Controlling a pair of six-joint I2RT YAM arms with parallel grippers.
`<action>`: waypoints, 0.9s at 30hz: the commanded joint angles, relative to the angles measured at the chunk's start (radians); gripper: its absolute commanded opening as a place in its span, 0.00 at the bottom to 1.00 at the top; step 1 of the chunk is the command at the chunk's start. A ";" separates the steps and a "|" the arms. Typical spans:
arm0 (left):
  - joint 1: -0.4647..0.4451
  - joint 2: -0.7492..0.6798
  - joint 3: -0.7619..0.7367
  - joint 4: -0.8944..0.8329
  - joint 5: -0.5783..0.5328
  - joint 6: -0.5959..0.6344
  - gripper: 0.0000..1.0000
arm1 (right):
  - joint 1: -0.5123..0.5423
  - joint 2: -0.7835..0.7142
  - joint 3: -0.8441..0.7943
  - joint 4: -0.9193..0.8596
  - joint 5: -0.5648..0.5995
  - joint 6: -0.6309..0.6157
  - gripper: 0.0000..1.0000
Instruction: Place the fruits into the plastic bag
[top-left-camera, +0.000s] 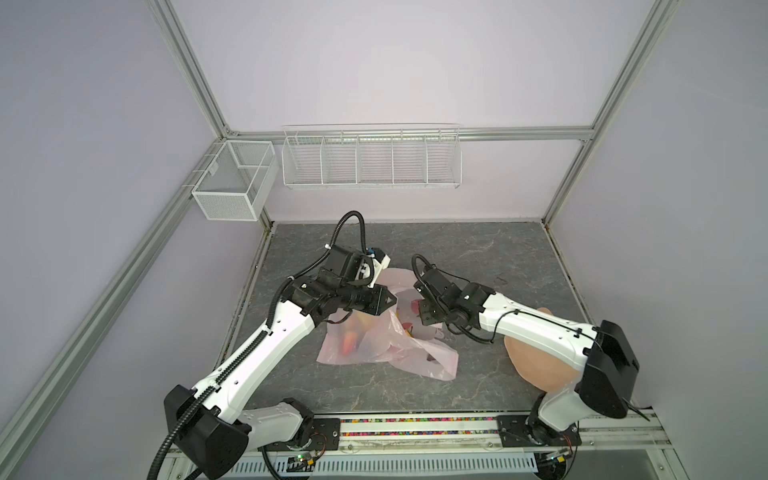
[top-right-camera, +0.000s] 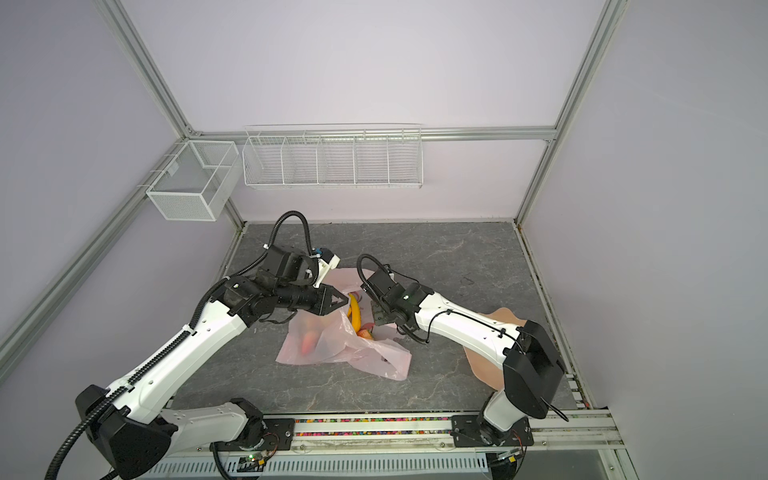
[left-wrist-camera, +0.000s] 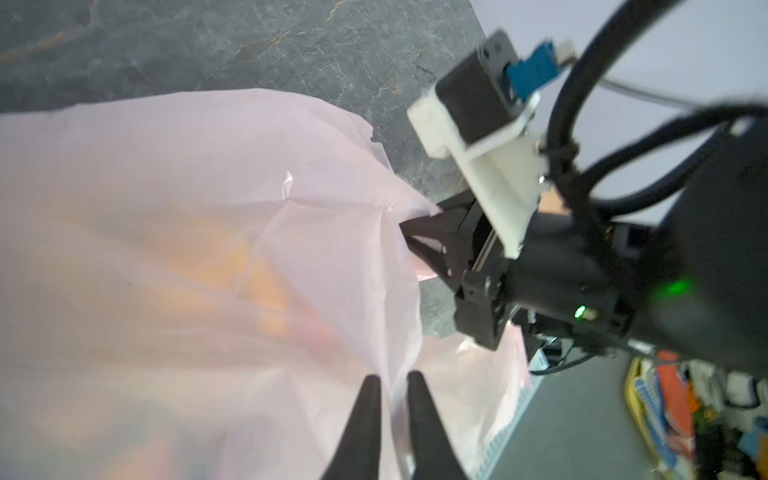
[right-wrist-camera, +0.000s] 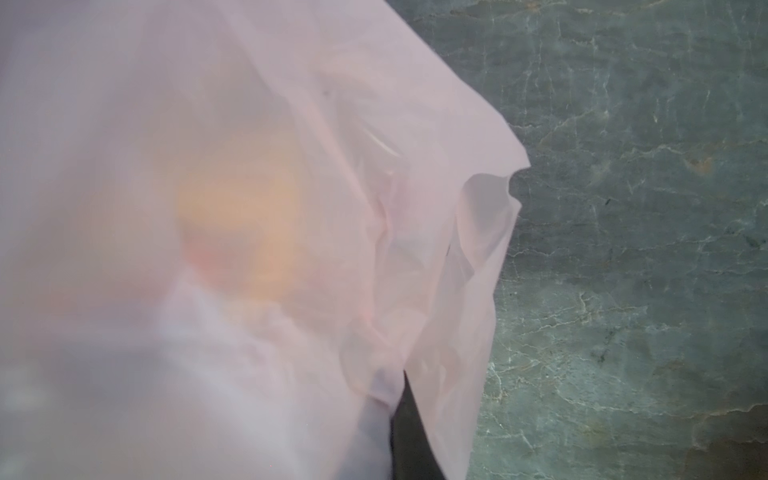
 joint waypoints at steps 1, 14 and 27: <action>-0.005 -0.026 0.004 0.002 -0.022 0.028 0.32 | -0.015 -0.027 0.058 -0.047 -0.079 -0.069 0.06; -0.052 -0.097 0.164 -0.010 -0.049 0.102 0.82 | -0.045 -0.019 0.124 -0.098 -0.175 -0.101 0.06; -0.421 -0.135 0.088 -0.052 -0.263 0.314 0.86 | -0.097 0.006 0.146 -0.120 -0.261 -0.100 0.06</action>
